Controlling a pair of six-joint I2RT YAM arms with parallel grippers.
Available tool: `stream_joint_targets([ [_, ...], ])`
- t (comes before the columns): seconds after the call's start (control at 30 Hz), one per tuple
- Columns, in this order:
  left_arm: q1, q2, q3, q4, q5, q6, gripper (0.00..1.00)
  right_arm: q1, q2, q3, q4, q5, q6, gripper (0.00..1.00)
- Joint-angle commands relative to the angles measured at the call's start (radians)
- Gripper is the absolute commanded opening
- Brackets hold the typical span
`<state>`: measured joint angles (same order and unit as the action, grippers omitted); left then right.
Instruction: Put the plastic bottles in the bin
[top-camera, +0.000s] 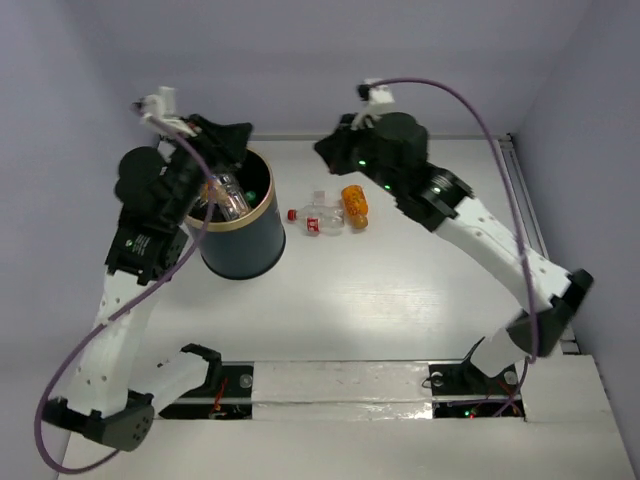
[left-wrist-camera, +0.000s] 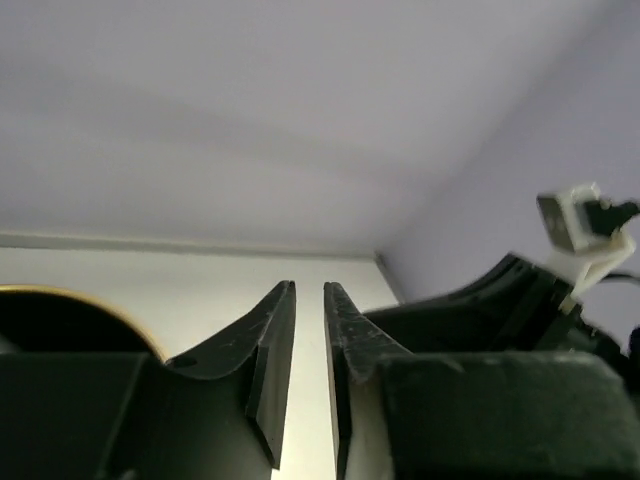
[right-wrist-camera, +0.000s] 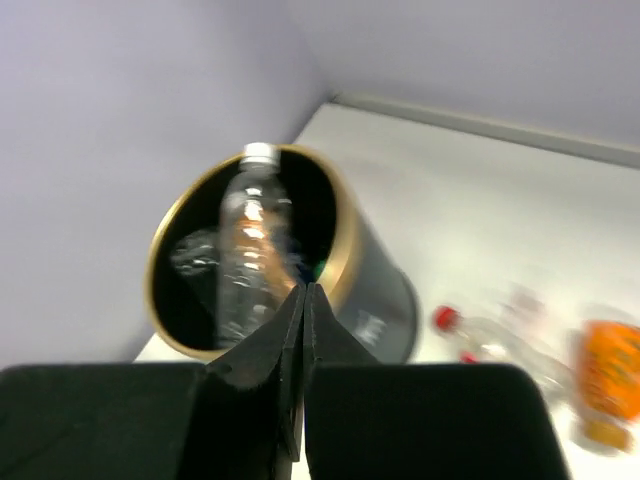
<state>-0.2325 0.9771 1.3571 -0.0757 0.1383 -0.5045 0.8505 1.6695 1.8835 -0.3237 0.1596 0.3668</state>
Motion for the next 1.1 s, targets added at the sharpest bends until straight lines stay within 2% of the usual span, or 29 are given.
stream_joint_targets([
  [0.0,-0.227,0.110,0.097,-0.065,-0.050,0.134,0.13,-0.130,-0.170,-0.260,0.115,-0.037,0.082,0.00],
  [0.07,-0.348,0.208,0.143,-0.107,-0.137,0.176,0.06,-0.194,-0.301,-0.439,0.117,-0.058,0.116,0.00],
  [0.13,-0.389,0.262,0.148,-0.134,-0.207,0.178,0.00,-0.284,-0.417,-0.545,0.115,-0.077,0.133,0.00],
  [0.27,-0.419,0.406,0.139,-0.137,-0.227,0.091,0.00,-0.407,-0.548,-0.730,0.087,-0.114,0.133,0.00],
  [0.5,-0.469,0.629,0.163,-0.102,-0.238,-0.143,0.00,-0.522,-0.545,-0.825,0.032,-0.198,0.113,0.00],
  [0.57,-0.469,0.697,0.178,-0.087,-0.241,-0.224,0.00,-0.531,-0.539,-0.834,0.026,-0.216,0.110,0.00],
  [0.67,-0.469,0.782,0.203,-0.075,-0.273,-0.301,0.10,-0.531,-0.551,-0.856,0.025,-0.235,0.103,0.00],
  [0.73,-0.469,0.814,0.212,-0.061,-0.310,-0.389,0.07,-0.544,-0.563,-0.866,0.017,-0.255,0.101,0.00],
  [0.8,-0.469,0.850,0.206,-0.058,-0.339,-0.492,0.08,-0.544,-0.574,-0.891,0.018,-0.275,0.101,0.02],
  [0.83,-0.469,0.859,0.200,-0.064,-0.357,-0.526,0.12,-0.544,-0.591,-0.900,0.018,-0.293,0.101,0.05],
  [0.87,-0.469,0.870,0.198,-0.074,-0.393,-0.564,0.28,-0.544,-0.596,-0.911,0.017,-0.302,0.101,0.06],
  [0.9,-0.469,0.871,0.183,-0.082,-0.407,-0.601,0.36,-0.544,-0.603,-0.922,0.015,-0.310,0.101,0.08],
  [0.93,-0.469,0.870,0.172,-0.085,-0.445,-0.665,0.50,-0.544,-0.616,-0.945,0.015,-0.328,0.101,0.11],
  [1.07,-0.478,0.887,0.178,-0.180,-0.540,-0.800,0.74,-0.544,-0.677,-1.015,0.023,-0.385,0.112,0.20],
])
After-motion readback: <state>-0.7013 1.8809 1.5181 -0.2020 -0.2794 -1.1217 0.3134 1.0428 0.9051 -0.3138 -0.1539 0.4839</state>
